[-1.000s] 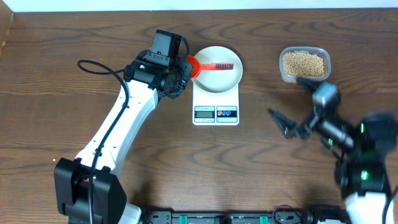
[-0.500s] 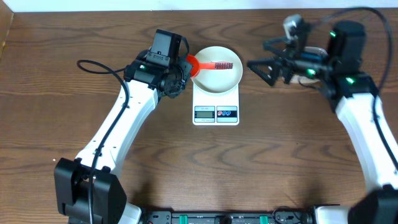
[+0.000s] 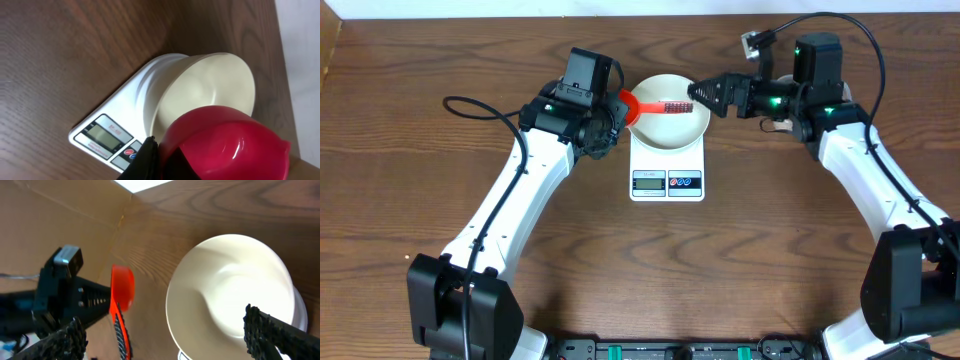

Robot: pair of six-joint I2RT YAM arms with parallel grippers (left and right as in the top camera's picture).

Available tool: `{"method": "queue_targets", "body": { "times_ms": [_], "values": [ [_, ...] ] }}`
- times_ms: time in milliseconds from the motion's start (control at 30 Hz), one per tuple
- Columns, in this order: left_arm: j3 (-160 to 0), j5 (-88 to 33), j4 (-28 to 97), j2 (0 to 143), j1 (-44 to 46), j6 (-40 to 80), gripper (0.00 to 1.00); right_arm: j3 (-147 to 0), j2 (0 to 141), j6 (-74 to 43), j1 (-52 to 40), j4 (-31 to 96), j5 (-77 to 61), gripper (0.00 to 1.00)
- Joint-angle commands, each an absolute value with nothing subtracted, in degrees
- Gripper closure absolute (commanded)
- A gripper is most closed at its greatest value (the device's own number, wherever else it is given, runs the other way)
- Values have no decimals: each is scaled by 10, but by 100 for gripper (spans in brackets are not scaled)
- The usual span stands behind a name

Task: Scoop item into bowl and weigh 50g on scale
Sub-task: 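Reach the right gripper toward the scoop held by the left gripper, then grasp the red scoop with the right gripper and release the left gripper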

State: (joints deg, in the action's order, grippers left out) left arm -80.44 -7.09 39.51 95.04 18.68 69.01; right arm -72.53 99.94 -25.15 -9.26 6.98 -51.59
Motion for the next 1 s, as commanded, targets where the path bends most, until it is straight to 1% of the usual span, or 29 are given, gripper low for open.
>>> {"method": "queue_targets", "body": {
  "times_ms": [0, 67, 267, 333, 367, 400, 467, 667, 967],
  "values": [
    [-807, -59, 409, 952, 191, 686, 93, -738, 997, -288, -98, 64, -514, 3],
    [-807, -60, 413, 952, 195, 686, 93, -738, 997, -279, -100, 67, -514, 6],
    [-807, -77, 423, 952, 208, 686, 93, -731, 997, -248, -133, 81, -518, 9],
    [-807, -77, 426, 952, 213, 686, 93, -730, 997, -232, -149, 96, -518, 12],
    [-807, -77, 428, 952, 214, 686, 93, -730, 997, -225, -156, 103, -517, 14],
    [-807, -77, 430, 952, 215, 686, 93, -730, 997, -222, -161, 110, -515, 19],
    [-807, -77, 433, 952, 215, 686, 93, -730, 997, -222, -169, 121, -505, 27],
    [-807, -84, 436, 952, 215, 680, 93, -729, 997, -222, -176, 136, -497, 42],
    [-807, -86, 437, 952, 216, 671, 93, -725, 997, -223, -178, 140, -501, 71]
  ]
}}
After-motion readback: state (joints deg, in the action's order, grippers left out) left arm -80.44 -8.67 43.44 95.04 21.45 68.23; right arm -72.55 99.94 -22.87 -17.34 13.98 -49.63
